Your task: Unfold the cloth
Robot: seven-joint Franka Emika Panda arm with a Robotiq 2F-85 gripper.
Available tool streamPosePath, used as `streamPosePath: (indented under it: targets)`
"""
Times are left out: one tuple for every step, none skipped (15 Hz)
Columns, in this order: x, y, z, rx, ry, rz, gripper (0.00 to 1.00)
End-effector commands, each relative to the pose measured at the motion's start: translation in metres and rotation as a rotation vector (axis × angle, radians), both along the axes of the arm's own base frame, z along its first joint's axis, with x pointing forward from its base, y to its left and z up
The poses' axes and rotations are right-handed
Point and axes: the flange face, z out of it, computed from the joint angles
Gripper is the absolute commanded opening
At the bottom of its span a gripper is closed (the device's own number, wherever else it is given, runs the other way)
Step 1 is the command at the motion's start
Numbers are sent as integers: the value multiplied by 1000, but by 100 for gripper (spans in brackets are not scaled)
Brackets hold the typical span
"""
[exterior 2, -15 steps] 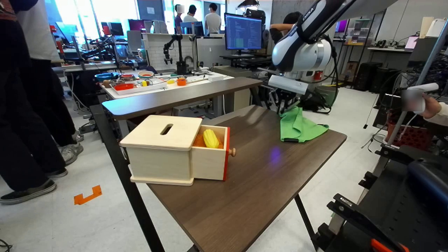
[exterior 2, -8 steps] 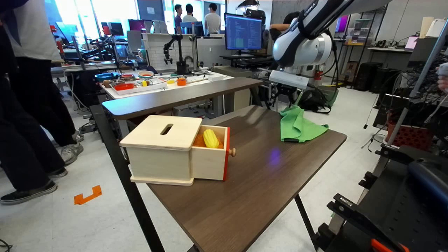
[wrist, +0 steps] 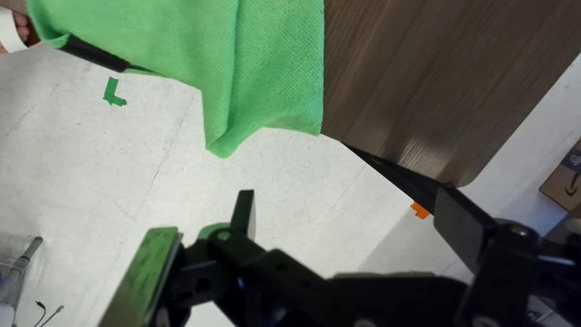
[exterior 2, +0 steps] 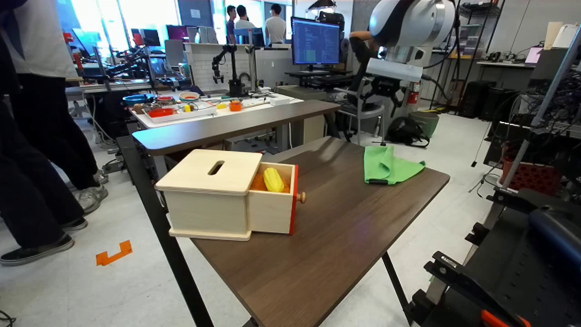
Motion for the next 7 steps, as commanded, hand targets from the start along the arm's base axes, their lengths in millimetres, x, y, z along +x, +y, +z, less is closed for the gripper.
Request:
streamPosePath:
  targets:
    - [-7, -2, 10, 3, 4, 10, 100]
    - [-13, -2, 16, 6, 7, 16, 100]
    - [-17, -2, 19, 10, 11, 18, 100]
    - [-19, -1, 19, 12, 15, 19, 100]
    - [-21, 0, 18, 14, 19, 20, 100]
    - [-21, 0, 16, 15, 22, 21, 100]
    - [-22, 1, 16, 16, 24, 22, 100]
